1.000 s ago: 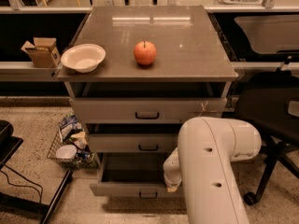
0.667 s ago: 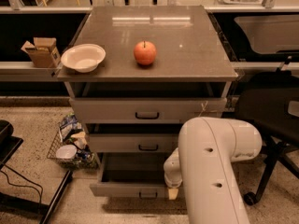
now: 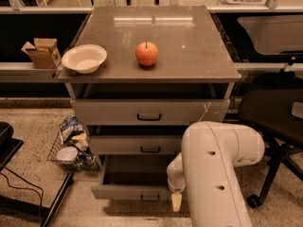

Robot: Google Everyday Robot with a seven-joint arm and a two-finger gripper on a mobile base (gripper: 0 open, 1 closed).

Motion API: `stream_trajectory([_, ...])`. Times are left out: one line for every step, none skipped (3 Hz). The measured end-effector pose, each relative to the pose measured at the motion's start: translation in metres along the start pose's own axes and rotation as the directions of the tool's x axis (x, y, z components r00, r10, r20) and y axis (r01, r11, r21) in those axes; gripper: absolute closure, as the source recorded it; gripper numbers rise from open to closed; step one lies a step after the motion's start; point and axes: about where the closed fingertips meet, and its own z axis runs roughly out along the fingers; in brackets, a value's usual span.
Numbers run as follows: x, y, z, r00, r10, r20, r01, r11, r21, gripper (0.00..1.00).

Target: Open bottom drawer

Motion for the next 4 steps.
stream_trajectory([0.004, 0.037, 0.014, 0.999, 0.045, -0.006, -0.046, 0.9972, -0.059, 0.18])
stream_trajectory([-0.017, 0.071, 0.007, 1.000, 0.019, -0.016, -0.020, 0.9960, -0.087, 0.41])
stream_trajectory([-0.024, 0.082, 0.003, 1.000, -0.003, -0.024, 0.001, 0.9949, -0.101, 0.65])
stream_trajectory([-0.025, 0.081, 0.001, 1.000, -0.003, -0.024, 0.001, 0.9949, -0.101, 0.88])
